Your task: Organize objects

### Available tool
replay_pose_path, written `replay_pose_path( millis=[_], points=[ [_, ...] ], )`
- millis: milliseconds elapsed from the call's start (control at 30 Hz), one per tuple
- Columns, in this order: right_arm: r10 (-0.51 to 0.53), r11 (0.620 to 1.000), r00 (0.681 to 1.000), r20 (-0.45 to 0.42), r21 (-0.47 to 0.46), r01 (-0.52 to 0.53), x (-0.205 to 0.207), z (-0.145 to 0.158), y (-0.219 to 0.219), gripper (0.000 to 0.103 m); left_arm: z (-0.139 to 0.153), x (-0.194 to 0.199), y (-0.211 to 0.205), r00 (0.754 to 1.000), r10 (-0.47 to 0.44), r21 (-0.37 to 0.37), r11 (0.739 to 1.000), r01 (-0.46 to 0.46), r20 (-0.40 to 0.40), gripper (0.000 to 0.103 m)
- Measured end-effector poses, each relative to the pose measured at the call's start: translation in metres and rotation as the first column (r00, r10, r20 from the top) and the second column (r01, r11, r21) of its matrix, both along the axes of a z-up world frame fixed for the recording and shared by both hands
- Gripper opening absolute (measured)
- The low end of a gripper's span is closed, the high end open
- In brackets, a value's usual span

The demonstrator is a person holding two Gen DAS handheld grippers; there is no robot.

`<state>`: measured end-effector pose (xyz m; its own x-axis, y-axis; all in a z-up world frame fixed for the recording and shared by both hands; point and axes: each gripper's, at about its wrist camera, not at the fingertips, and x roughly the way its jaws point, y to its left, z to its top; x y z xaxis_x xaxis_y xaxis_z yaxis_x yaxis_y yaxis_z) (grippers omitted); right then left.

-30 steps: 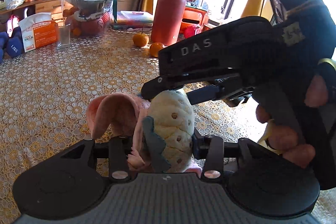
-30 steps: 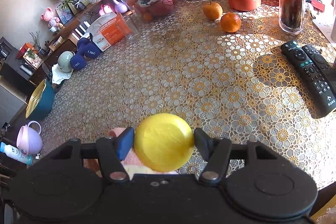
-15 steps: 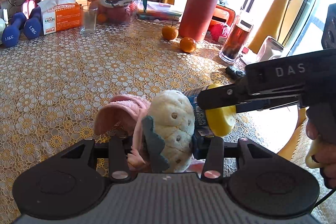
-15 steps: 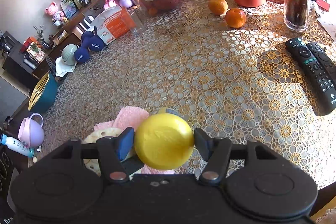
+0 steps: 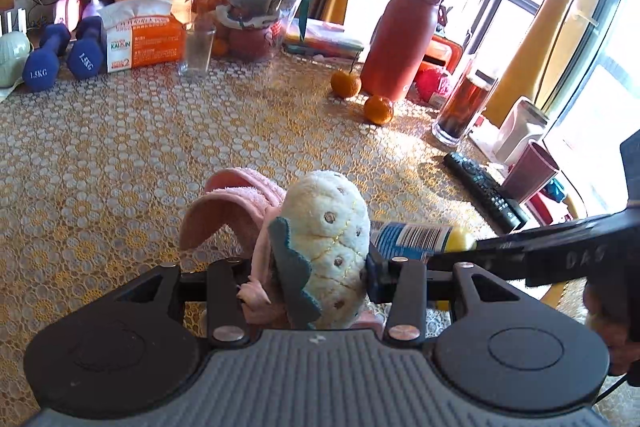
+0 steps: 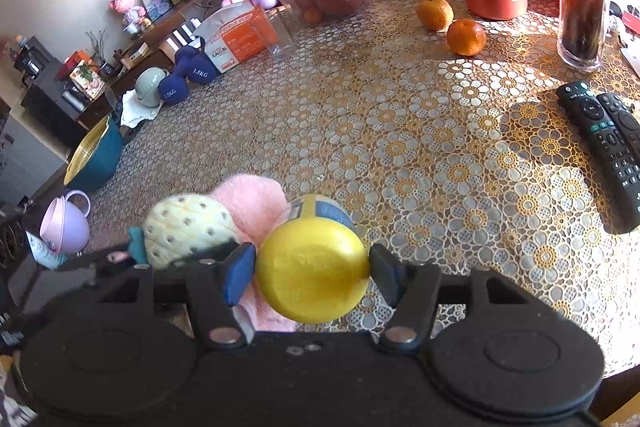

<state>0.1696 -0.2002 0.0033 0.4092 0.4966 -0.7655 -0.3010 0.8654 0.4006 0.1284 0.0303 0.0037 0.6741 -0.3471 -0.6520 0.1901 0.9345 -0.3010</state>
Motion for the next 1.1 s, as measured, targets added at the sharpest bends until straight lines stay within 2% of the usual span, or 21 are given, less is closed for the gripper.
replay_pose_path(
  millis=[200,333,467,600,967,1100],
  points=[
    [0.114,0.992,0.992,0.054,-0.064,-0.111,-0.014,-0.005,0.006,0.062,0.036,0.0,-0.004,0.997,-0.052,-0.082,0.995,0.057,0.064,0.043],
    [0.155,0.984,0.983,0.095,-0.104,-0.145,-0.019,-0.003,0.012,0.062,0.046,0.006,-0.023,0.991,-0.098,-0.106,0.989,0.107,0.086,0.043],
    [0.19,0.975,0.971,0.145,-0.144,-0.17,-0.022,0.002,0.018,0.062,0.038,0.018,-0.042,0.989,-0.133,-0.066,0.988,0.137,0.07,0.043],
    [0.219,0.967,0.957,0.191,-0.173,-0.187,-0.027,0.005,0.021,0.062,0.021,0.029,-0.045,0.992,-0.12,-0.026,0.992,0.121,0.033,0.043],
    [0.221,0.97,0.95,0.219,-0.15,-0.191,-0.017,0.009,0.016,0.061,-0.007,0.045,-0.023,0.998,-0.051,0.053,0.997,0.053,-0.038,0.043],
    [0.212,0.973,0.952,0.222,-0.14,-0.184,-0.013,0.011,0.016,0.061,-0.019,0.046,-0.019,0.998,-0.029,0.132,0.991,0.036,-0.055,0.043]
  ],
)
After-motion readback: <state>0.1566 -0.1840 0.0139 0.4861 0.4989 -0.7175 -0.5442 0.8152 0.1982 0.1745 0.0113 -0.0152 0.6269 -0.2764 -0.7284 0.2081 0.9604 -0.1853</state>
